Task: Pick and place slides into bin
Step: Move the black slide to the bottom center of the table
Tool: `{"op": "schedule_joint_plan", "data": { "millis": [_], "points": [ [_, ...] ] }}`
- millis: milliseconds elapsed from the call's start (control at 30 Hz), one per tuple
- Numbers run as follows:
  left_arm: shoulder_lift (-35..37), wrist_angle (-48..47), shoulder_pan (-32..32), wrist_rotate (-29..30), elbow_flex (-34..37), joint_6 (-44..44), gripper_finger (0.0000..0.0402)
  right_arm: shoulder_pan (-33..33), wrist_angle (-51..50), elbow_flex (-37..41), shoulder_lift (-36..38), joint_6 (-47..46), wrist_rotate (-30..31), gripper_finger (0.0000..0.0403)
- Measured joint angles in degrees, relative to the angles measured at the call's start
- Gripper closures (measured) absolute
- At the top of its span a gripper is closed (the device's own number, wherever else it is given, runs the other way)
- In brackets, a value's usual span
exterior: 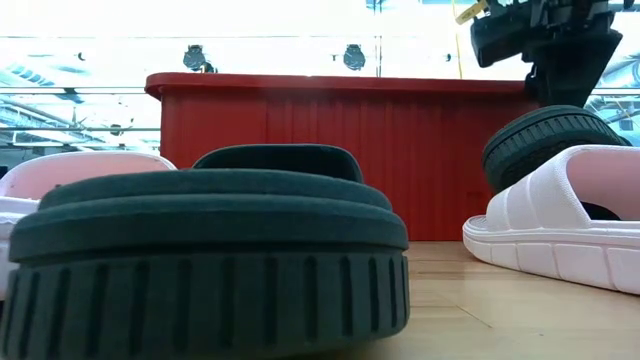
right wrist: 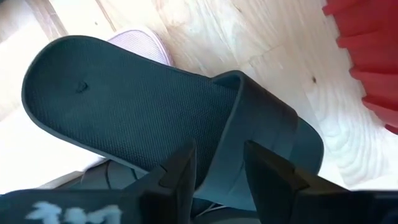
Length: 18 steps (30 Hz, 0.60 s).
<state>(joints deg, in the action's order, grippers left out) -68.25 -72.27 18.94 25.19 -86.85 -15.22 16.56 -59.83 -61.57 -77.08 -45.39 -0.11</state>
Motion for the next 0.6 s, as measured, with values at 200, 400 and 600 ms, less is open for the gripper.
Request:
{"op": "schedule_joint_plan", "data": {
  "millis": [200,400,600],
  "points": [
    [0.0,0.02,0.0,-0.11,0.0,0.02,0.0316,0.0,2.09,3.27,0.04,-0.92,-0.37,0.0279],
    [0.0,0.02,0.0,-0.11,-0.02,0.04,0.0316,0.0,5.62,6.97,0.07,-1.59,-1.47,0.028],
    [0.0,0.02,0.0,-0.1,-0.01,0.04,0.0316,0.0,3.88,7.27,0.09,-3.2,-1.17,0.0296]
  ]
}}
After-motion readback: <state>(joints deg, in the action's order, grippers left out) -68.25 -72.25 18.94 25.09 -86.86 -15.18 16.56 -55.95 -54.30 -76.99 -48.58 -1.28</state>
